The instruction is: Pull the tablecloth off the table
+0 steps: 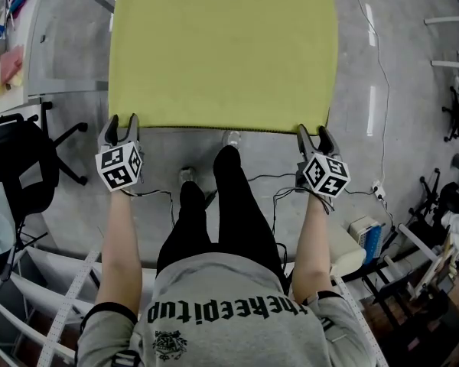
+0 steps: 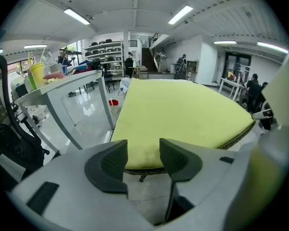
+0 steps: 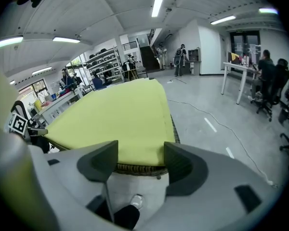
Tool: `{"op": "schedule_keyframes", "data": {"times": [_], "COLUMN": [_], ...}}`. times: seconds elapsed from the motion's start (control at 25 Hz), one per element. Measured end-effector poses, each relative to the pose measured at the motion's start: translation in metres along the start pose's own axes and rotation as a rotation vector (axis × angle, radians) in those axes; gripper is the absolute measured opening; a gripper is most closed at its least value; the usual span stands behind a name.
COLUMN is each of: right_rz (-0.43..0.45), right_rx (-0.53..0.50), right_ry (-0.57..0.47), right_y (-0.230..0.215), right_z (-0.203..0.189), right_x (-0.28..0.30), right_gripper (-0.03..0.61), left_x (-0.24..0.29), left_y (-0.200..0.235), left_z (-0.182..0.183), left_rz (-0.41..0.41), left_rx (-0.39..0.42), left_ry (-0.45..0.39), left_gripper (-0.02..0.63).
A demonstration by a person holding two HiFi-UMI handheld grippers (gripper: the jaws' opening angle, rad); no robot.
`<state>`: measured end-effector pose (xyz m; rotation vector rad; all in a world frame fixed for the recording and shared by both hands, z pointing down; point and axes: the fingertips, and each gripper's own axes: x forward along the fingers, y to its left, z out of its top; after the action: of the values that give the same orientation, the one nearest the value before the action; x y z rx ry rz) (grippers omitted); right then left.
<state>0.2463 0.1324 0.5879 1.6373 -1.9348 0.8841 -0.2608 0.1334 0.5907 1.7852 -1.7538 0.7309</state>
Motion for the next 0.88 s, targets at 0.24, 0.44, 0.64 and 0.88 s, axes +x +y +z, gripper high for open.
{"op": "schedule_keyframes", "data": {"times": [0.24,0.44,0.64,0.88], "right_rz": [-0.018,-0.028,-0.036,-0.048], "right_rx": [0.002,-0.003,-0.038,-0.072], "right_ry": [-0.015,-0.007,0.027,0.051], "right_y": [-0.004,-0.007,-0.002,0.008], "right_z": [0.003,0.001,-0.002,-0.004], "right_x": [0.000,0.002,0.009,0.015], "right_gripper": [0.291,0.295,0.291,0.079], "left_x": [-0.004,0.003,0.008,0.010], "left_y": [0.014,0.013,0.009,-0.001], "left_z": [0.011,-0.002,-0.003,-0.003], "left_rz": [0.057,0.059,0.062,0.057], "left_rx": [-0.042,-0.046,-0.082,-0.109], "left_ry": [-0.045,0.000,-0.005,-0.035], "left_gripper": [0.218,0.222,0.209,0.121]}}
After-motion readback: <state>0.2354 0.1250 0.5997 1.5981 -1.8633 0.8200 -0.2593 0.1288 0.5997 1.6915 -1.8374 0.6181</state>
